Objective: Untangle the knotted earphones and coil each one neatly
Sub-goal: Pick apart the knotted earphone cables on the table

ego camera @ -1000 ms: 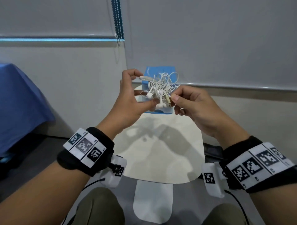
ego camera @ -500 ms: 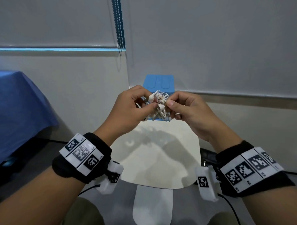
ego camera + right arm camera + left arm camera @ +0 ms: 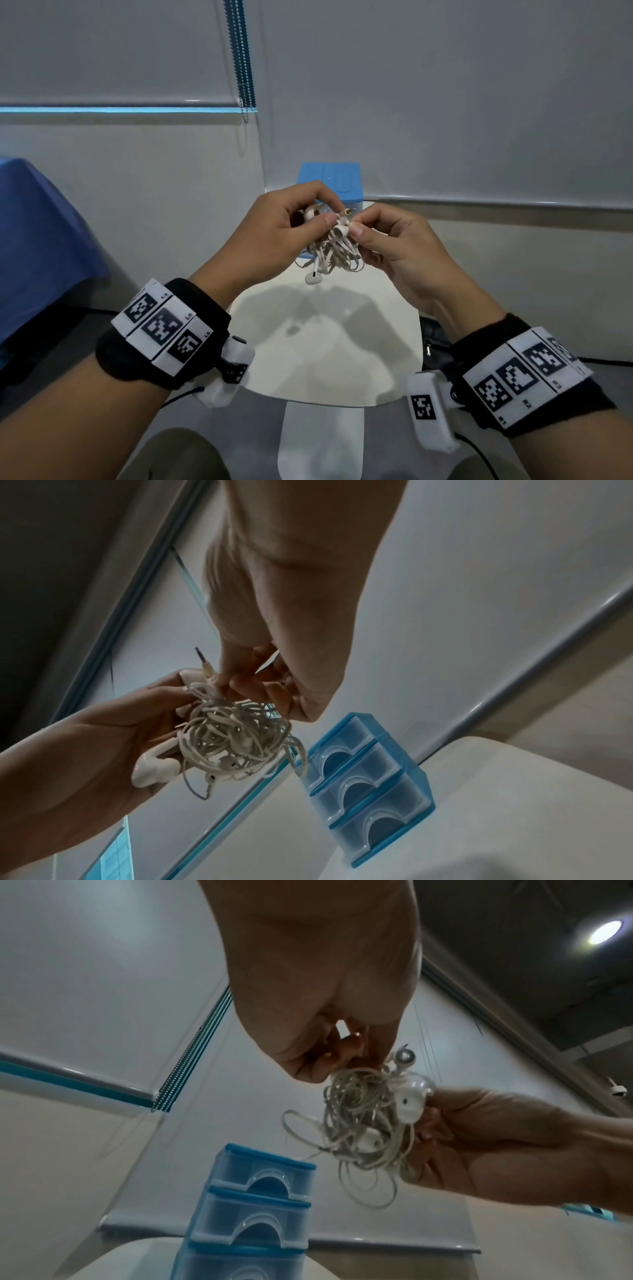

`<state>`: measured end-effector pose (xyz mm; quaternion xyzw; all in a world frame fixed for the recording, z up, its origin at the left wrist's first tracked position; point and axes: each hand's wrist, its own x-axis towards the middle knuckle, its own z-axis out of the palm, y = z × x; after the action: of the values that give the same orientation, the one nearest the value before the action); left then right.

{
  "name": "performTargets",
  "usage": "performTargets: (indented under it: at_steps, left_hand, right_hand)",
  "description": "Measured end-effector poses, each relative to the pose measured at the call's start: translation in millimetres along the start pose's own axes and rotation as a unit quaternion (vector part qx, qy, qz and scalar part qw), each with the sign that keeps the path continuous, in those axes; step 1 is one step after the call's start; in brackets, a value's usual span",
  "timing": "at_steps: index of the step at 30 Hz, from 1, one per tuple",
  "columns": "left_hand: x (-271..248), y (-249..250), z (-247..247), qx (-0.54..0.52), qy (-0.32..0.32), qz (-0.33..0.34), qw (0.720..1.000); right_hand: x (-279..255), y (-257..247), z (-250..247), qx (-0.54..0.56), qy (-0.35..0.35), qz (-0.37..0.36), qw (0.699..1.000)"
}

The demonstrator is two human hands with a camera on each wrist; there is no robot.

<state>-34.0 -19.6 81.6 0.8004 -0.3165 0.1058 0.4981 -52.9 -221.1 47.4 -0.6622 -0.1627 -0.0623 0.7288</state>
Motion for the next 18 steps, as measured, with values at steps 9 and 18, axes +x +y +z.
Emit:
performTargets:
  at_steps: [9,18]
  left_hand:
    - [10,9,-14,0.108,0.003,0.001,0.994]
    - [6,-3,-19,0.185,-0.032,-0.052,0.981]
  right_hand:
    - [6,-1,3,0.071,-0.016,0.06,0.996]
    - [17,-7,8,-0.163,0.036,-0.04,0.985]
